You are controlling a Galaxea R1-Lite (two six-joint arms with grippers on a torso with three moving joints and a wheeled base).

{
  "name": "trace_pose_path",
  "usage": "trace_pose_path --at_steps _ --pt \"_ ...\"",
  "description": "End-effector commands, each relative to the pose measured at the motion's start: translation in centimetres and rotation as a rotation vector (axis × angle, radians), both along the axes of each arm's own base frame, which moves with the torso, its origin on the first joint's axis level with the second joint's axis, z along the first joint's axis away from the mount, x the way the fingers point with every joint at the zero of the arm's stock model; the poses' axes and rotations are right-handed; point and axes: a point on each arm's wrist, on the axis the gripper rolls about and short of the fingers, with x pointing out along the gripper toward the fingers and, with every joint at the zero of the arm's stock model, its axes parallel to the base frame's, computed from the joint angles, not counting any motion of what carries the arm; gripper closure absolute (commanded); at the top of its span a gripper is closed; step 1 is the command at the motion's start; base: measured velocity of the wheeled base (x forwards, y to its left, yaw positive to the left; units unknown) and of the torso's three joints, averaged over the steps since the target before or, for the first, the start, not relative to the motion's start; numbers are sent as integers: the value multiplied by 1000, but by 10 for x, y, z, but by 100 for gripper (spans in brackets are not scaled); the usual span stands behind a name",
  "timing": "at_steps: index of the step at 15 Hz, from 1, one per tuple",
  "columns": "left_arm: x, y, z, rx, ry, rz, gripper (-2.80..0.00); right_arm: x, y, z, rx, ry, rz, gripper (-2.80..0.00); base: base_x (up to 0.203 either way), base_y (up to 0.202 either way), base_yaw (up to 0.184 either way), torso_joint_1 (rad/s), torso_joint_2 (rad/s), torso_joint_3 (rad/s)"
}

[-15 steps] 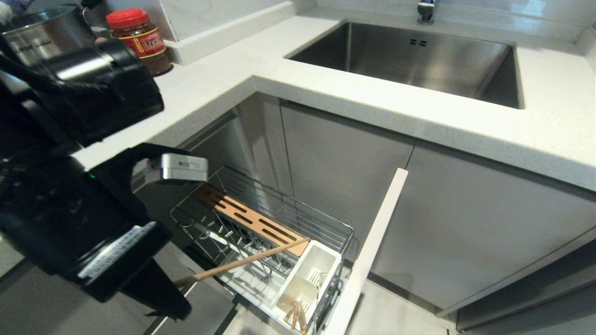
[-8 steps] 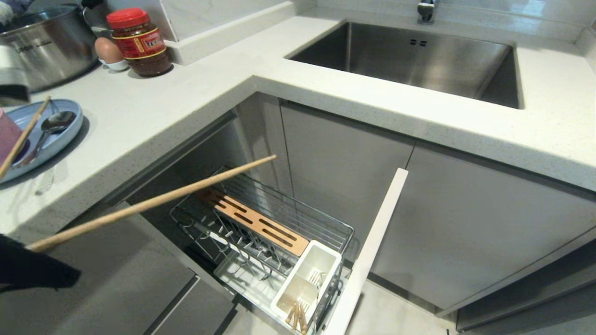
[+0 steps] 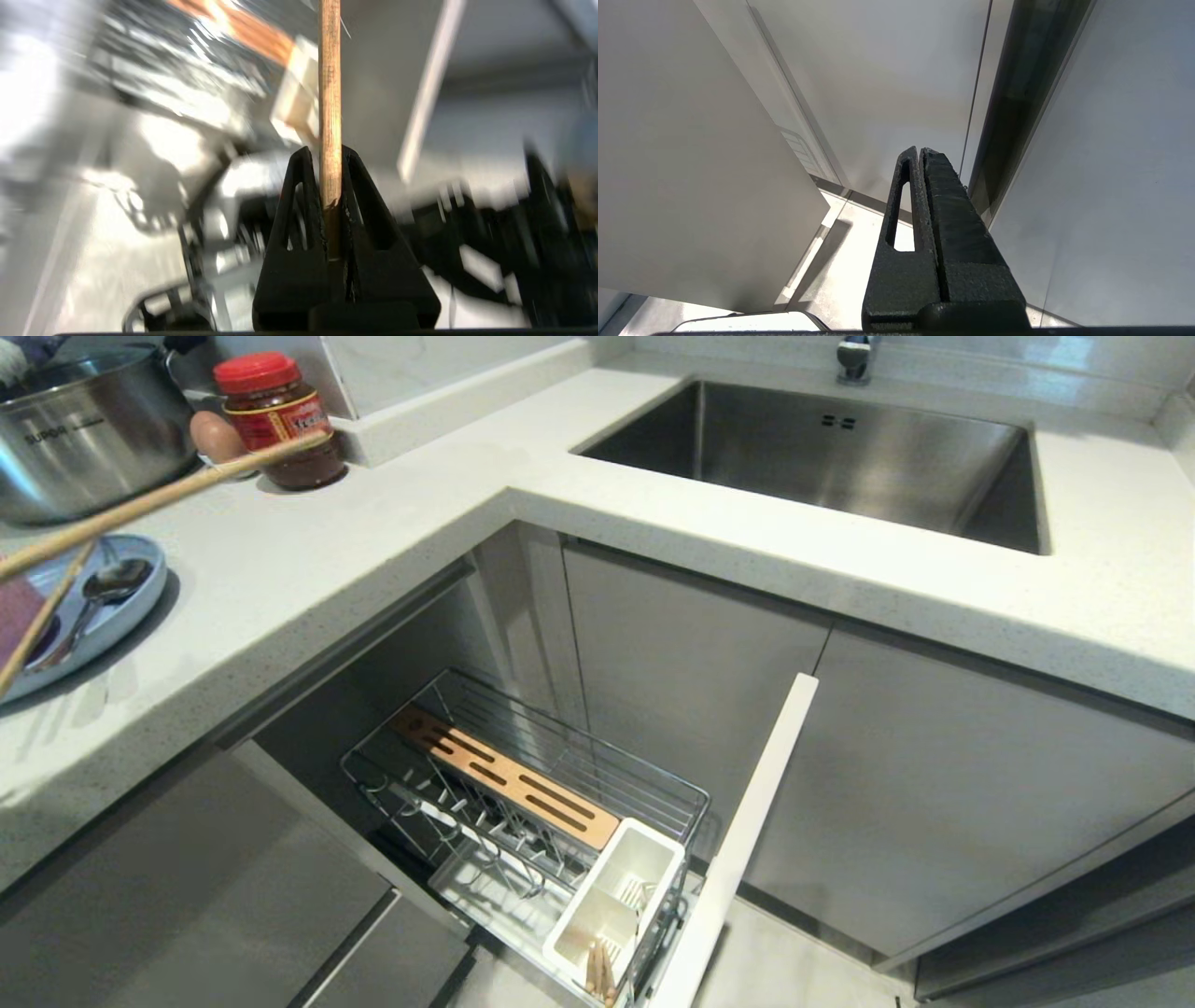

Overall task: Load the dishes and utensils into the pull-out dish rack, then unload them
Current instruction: Take the chopsticks out of the cupboard

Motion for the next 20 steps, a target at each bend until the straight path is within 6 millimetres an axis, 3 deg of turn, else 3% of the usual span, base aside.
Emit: trace_pose_path --at_steps 1,5,7,15,20 --pt "-4 9 5 -1 -70 177 0 0 0 0 0 -3 -1 0 0 0 0 0 0 0" --pt "9 22 3 171 -88 530 0 0 0 0 0 -5 -1 0 0 0 0 0 0 0" --pt "22 26 -1 224 -46 610 0 0 0 0 0 -3 -1 0 0 0 0 0 0 0" --pt "66 32 -22 364 52 694 0 0 0 0 0 -5 -1 0 0 0 0 0 0 0" --pt "80 34 -31 418 92 696 0 0 0 0 0 -5 -1 0 0 0 0 0 0 0"
